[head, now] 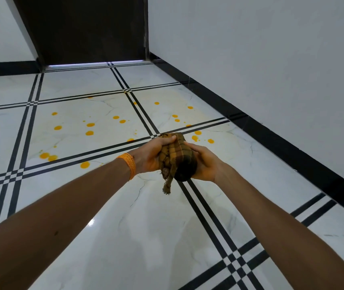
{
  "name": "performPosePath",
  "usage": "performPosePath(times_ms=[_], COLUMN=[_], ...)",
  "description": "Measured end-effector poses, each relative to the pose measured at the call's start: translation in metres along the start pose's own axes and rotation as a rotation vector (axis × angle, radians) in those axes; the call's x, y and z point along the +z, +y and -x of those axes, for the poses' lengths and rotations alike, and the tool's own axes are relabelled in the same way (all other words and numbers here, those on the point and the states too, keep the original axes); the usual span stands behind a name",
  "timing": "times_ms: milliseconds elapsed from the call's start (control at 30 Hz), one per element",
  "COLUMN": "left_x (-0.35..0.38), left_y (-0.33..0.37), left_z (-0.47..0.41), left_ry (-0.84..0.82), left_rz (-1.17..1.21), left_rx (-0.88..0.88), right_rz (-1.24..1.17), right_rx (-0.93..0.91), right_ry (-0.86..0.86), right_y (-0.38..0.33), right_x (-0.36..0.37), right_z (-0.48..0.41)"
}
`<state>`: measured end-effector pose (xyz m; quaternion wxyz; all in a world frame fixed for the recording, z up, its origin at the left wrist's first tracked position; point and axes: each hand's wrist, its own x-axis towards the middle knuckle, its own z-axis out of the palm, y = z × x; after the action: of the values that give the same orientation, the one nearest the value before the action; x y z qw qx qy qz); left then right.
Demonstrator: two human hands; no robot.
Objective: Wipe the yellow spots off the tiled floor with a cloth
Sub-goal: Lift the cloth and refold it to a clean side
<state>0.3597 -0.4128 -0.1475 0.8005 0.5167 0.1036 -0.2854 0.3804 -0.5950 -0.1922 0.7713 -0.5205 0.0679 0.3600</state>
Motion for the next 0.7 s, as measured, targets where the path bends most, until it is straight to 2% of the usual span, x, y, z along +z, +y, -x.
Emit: performPosePath(times_ms=[167, 333, 433, 567, 700], left_x=[-0.013, -0.029, -0.024, -0.03, -0.039], left_y=[-0.001, -0.003, -0.004, 0.009, 0.02], left_z=[-0.001, -0.009, -0.003, 0.0, 0.001], left_ry=[0.085, 0.288, 0.202, 0.059, 0.09], left_rz=[-0.207, -0.183, -0.124, -0.188, -0.313], left_rx=[0.008, 0.121, 0.117, 0.247, 0.337], right_rz=[-0.082, -0.112, -0.107, -0.135, 0.221], right_rx=[-0.119, -0.042, -0.044, -0.332, -0.395], right_ry=[0.053, 0.029, 0.003, -0.078, -0.07], right_y=[-0.007, -0.001, 0.0, -0.013, -0.025], right_x=[-0.011, -0.012, -0.007, -0.015, -0.012], right_z=[0.002, 0.002, 0.004, 0.004, 0.014])
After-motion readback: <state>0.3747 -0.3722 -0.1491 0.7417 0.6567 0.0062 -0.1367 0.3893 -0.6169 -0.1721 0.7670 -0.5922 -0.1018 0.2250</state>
